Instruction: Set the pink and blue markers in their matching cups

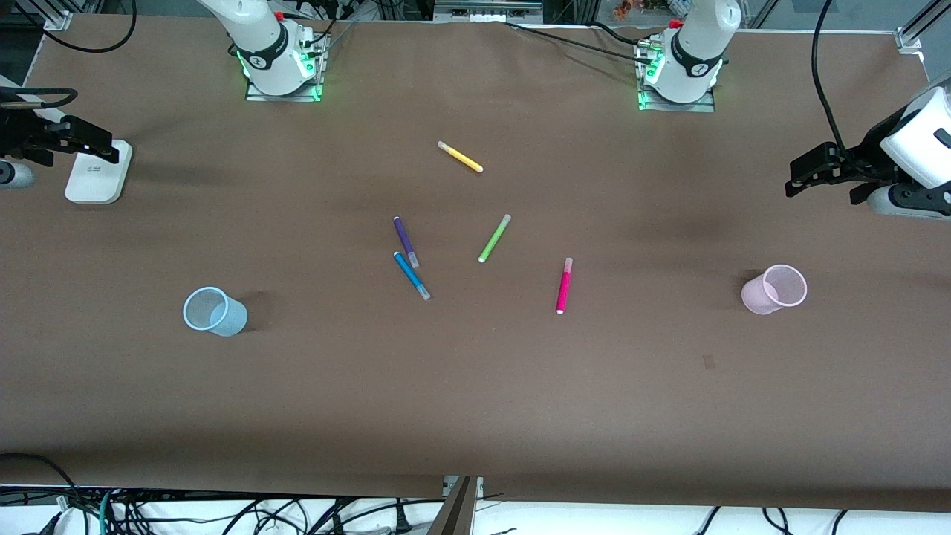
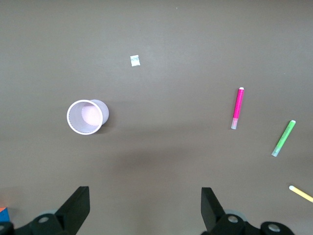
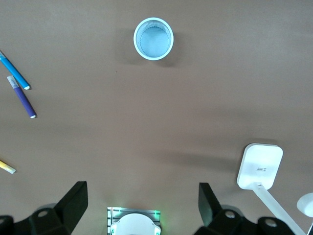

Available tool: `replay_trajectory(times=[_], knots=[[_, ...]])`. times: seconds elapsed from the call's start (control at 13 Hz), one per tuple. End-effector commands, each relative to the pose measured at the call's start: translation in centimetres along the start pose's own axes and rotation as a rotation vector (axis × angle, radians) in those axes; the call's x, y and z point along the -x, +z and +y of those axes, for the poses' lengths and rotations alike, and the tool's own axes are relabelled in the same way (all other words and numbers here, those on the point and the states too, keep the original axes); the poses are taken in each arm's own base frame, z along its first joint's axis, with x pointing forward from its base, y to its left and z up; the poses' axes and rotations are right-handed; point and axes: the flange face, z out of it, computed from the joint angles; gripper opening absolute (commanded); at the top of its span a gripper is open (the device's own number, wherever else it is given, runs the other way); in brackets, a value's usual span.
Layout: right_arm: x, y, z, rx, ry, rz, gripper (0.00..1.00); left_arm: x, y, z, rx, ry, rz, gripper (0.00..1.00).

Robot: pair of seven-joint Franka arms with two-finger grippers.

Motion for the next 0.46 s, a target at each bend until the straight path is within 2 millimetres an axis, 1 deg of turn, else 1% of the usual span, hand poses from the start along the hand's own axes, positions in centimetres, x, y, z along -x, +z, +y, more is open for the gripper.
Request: replay_trajectory(times=[0.0,0.38], knots=[[-0.09,-0.53,-0.02,0.013,0.007,-0.007,1.00,-0.13,-0.39,0.16,-0.032,0.004,0.011,1.00],[-0.36,-0.45,-0.11,0.013,0.005,-0.001,1.00,-0.21,-0.43,0.00,-0.022,-0.005,0.011,1.00]])
